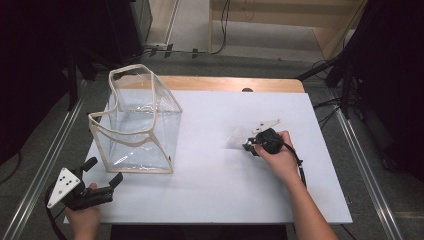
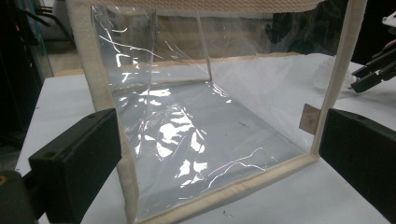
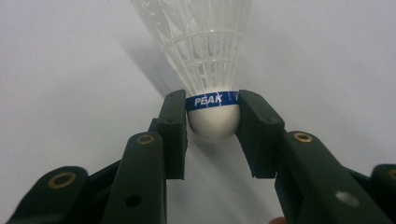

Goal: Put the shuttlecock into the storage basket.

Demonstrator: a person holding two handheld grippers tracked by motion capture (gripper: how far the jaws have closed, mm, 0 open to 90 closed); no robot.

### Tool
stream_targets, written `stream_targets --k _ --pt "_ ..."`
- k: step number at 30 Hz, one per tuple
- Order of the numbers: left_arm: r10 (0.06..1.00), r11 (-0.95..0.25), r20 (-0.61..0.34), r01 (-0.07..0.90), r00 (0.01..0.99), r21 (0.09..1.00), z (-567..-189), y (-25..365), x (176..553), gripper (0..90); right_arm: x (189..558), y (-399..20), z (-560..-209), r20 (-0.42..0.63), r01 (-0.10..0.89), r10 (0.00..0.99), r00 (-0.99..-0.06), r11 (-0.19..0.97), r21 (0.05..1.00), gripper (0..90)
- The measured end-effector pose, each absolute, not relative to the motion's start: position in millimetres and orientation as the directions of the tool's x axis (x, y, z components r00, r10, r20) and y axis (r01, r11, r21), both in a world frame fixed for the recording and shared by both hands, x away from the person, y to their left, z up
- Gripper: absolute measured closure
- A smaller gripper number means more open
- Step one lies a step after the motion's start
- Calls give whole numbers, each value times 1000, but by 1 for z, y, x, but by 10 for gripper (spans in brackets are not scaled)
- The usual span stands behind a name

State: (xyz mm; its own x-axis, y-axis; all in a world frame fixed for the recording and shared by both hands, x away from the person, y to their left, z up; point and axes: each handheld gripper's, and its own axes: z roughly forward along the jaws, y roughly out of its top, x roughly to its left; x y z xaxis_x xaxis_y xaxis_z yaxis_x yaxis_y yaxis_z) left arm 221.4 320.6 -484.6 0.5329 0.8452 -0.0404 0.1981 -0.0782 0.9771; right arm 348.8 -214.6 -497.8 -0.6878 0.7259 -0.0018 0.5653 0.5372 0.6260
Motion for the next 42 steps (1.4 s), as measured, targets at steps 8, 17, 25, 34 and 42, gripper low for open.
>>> stream_targets --k 8,17,25,34,42 --pt "845 -80 -39 197 534 977 -485 321 222 0 345 -211 -486 23 553 724 -689 505 662 624" --pt "844 -79 -39 197 535 977 -484 322 221 0 344 -206 -470 46 536 719 -694 473 699 624" --pt "844 -80 -39 197 535 977 -484 321 221 0 342 -200 -463 55 524 711 -701 460 717 624" --pt "844 -79 -40 197 535 977 -484 321 221 0 342 -195 -460 68 518 704 -707 450 727 625" --pt "844 -79 -40 197 535 977 -484 321 221 0 341 -188 -456 74 506 694 -716 444 740 625"
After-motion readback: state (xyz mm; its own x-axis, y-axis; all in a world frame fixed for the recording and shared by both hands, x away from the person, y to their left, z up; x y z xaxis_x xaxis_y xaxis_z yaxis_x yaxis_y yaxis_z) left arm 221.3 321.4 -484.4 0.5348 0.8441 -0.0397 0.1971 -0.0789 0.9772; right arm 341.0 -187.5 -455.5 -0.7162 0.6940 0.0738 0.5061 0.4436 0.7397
